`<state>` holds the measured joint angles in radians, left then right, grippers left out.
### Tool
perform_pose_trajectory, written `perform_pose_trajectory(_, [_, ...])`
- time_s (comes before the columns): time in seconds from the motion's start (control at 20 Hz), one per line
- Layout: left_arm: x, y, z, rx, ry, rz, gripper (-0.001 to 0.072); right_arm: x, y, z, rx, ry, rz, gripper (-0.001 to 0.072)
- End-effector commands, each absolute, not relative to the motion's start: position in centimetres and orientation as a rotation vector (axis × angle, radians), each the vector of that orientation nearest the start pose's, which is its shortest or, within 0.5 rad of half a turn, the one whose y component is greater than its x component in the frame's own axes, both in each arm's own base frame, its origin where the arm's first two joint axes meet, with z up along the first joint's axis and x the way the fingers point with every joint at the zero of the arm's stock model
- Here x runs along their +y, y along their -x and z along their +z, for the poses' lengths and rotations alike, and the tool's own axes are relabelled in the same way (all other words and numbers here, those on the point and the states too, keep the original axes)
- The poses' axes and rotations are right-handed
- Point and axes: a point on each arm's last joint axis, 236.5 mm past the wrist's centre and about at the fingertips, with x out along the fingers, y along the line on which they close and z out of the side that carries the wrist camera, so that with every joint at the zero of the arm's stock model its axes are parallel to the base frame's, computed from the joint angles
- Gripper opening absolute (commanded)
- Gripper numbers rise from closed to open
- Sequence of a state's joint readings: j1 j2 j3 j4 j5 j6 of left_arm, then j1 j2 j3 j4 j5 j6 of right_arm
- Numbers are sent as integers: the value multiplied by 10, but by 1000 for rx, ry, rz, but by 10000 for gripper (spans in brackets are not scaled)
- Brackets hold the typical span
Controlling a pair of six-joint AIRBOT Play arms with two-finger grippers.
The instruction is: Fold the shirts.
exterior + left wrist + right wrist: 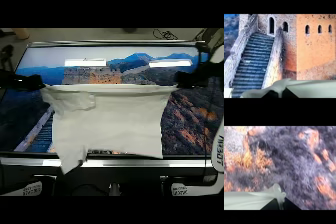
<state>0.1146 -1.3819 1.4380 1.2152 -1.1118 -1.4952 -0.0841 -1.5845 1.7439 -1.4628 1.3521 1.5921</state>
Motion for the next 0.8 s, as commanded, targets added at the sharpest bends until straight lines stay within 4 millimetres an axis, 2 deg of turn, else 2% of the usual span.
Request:
perform_pose_trajectory(0.0, [-35,-537,38,942,400,-143,24,-3,-562,36,987,-240,-29,19])
perform_pose_trajectory(0.1, [-32,-574,43,848,446,-133,24,-9,-592,51,838,-299,-66,19])
perform_pose_trajectory(0.2, [-30,-590,37,818,448,-121,24,-10,-603,56,784,-301,-65,19])
perform_pose_trajectory(0.25, [-30,-592,26,830,450,-117,24,-9,-602,47,808,-303,-65,19])
perform_pose_trajectory(0.35, [-36,-587,3,892,453,-125,24,-1,-590,13,922,-335,-58,19])
perform_pose_trajectory(0.4, [-38,-583,-1,916,452,-131,23,3,-580,-1,986,-336,-50,19])
perform_pose_trajectory(0.45, [-35,-579,4,921,419,-148,24,5,-568,-7,1044,-309,-34,19])
perform_pose_trajectory(0.55, [-24,-557,17,969,325,-189,24,4,-537,-5,1161,-212,9,19])
perform_pose_trajectory(0.6, [-19,-535,13,1057,300,-201,23,0,-516,-8,1245,-169,10,19])
perform_pose_trajectory(0.65, [-16,-509,1,1174,272,-209,23,1,-493,-16,1345,-164,12,19])
perform_pose_trajectory(0.75, [-9,-463,-38,1400,236,-180,23,7,-471,-41,1473,-183,26,19])
